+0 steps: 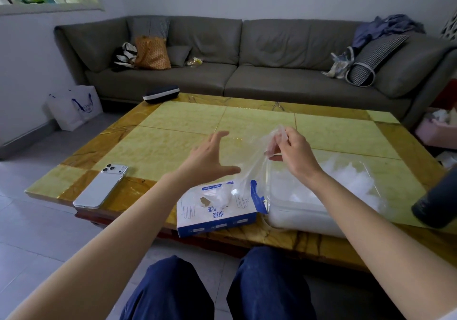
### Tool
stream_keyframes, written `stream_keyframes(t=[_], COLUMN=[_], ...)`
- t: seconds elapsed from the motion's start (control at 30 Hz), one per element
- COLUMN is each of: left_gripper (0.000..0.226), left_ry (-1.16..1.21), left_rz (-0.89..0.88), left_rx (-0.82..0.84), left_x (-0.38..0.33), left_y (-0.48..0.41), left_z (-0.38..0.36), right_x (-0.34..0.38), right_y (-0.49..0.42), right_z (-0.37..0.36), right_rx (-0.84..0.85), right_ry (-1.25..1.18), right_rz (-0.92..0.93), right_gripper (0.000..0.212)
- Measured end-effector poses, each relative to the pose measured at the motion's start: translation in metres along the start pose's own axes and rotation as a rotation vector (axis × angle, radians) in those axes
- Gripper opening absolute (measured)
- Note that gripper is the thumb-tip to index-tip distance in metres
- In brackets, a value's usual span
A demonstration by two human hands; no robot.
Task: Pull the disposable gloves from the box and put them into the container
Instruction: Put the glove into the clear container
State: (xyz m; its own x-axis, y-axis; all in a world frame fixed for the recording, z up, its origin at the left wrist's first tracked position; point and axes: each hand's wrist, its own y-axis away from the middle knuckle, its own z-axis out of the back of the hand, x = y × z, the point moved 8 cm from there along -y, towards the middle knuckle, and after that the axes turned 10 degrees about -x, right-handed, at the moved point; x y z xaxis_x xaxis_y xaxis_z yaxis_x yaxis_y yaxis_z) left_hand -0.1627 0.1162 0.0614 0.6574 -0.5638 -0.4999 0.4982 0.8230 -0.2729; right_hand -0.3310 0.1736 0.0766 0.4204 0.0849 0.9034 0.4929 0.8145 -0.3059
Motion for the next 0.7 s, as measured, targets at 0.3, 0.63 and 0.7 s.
stream_keyframes(t=[0.3, 0.63, 0.7], left_gripper=[0.009, 0.014, 0.013], left_ry=[0.19, -0.188, -0.181], left_rz=[-0.028, -0.254, -0.282], left_rx=[-0.038, 0.059, 0.092], left_x=[-0.027, -0.082, -0.096], left_y=[-0.032, -0.055, -0.057], left_z=[0.003, 0.002, -0.002], right_x=[-0.025, 0.031, 0.032], right_y=[0.0, -0.016, -0.013], right_z=[0.026, 0.053, 0.032], right_rx=[0.149, 0.093, 0.316], right_ry=[-0.054, 0.257, 0.433], right_rz=[-0.163, 0.247, 0.254], right_gripper=[0.021, 0.04, 0.053])
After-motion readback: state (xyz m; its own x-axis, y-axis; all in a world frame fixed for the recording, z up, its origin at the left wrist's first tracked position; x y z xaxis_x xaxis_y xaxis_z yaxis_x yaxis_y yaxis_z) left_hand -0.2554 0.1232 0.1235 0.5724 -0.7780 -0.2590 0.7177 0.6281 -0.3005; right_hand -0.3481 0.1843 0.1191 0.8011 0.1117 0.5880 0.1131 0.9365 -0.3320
